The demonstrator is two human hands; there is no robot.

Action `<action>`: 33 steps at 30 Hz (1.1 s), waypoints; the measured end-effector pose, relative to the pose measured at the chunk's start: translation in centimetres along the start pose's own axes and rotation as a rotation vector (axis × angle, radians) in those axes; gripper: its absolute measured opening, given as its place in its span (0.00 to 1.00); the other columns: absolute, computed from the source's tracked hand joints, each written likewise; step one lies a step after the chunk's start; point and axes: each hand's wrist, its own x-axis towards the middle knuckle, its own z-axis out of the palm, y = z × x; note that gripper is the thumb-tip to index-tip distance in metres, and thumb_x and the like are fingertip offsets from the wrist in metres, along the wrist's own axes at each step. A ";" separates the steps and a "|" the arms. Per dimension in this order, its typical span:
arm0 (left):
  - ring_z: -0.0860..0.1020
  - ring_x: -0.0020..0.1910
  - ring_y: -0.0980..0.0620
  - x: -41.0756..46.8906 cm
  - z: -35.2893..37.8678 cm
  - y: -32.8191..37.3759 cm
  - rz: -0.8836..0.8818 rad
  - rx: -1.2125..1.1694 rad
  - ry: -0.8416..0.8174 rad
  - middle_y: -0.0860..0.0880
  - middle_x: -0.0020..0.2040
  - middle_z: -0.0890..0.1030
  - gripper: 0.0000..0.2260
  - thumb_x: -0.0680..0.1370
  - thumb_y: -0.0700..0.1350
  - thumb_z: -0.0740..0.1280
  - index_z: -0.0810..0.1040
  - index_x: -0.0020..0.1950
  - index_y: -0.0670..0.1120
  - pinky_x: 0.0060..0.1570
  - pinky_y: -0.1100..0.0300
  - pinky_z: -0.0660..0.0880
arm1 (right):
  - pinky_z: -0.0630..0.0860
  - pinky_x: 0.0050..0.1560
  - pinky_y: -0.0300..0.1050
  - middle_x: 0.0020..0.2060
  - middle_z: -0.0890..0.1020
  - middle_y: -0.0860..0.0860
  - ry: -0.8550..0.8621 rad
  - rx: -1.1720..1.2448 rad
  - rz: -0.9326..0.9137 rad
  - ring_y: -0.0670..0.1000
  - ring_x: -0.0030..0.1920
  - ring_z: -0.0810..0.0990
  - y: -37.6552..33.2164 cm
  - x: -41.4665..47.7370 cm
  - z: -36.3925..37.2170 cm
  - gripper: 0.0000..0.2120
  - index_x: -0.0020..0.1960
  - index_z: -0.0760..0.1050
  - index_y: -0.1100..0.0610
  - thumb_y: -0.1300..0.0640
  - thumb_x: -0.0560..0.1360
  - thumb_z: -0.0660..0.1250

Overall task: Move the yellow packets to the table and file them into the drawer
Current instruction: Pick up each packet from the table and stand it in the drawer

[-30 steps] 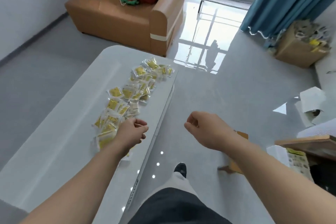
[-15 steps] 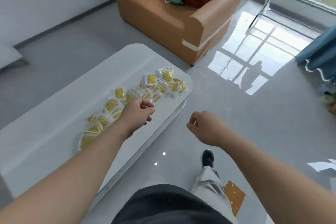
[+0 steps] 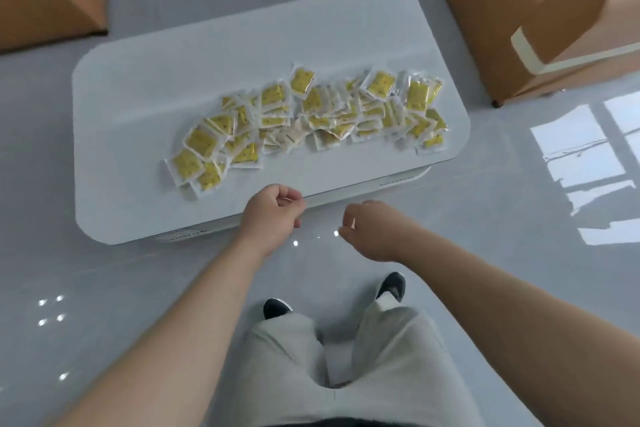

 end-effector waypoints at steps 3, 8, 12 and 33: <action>0.79 0.34 0.52 4.0 2.4 -5.3 -0.030 -0.016 0.019 0.47 0.42 0.79 0.01 0.78 0.41 0.69 0.78 0.47 0.45 0.40 0.56 0.76 | 0.75 0.59 0.52 0.59 0.78 0.54 -0.046 -0.024 -0.025 0.57 0.59 0.77 1.3 5.8 4.8 0.15 0.63 0.76 0.56 0.48 0.83 0.59; 0.82 0.38 0.50 13.4 5.8 -15.5 -0.071 0.048 0.071 0.50 0.43 0.81 0.01 0.78 0.44 0.68 0.78 0.46 0.48 0.44 0.53 0.79 | 0.74 0.59 0.51 0.63 0.75 0.54 -0.114 -0.115 -0.053 0.57 0.60 0.77 5.1 17.3 13.8 0.17 0.69 0.72 0.53 0.46 0.83 0.59; 0.83 0.44 0.46 20.1 7.4 -21.8 -0.014 0.167 0.188 0.53 0.44 0.81 0.03 0.77 0.45 0.65 0.77 0.46 0.52 0.48 0.50 0.81 | 0.74 0.60 0.53 0.68 0.73 0.53 -0.089 -0.209 -0.076 0.58 0.64 0.76 7.3 24.7 19.0 0.22 0.74 0.65 0.51 0.46 0.83 0.59; 0.75 0.64 0.43 26.0 9.2 -31.9 0.087 0.877 0.116 0.43 0.68 0.72 0.31 0.79 0.55 0.66 0.57 0.80 0.58 0.59 0.52 0.75 | 0.79 0.56 0.56 0.63 0.77 0.54 0.279 -0.164 -0.201 0.58 0.58 0.79 10.3 31.6 25.9 0.24 0.76 0.60 0.49 0.48 0.82 0.61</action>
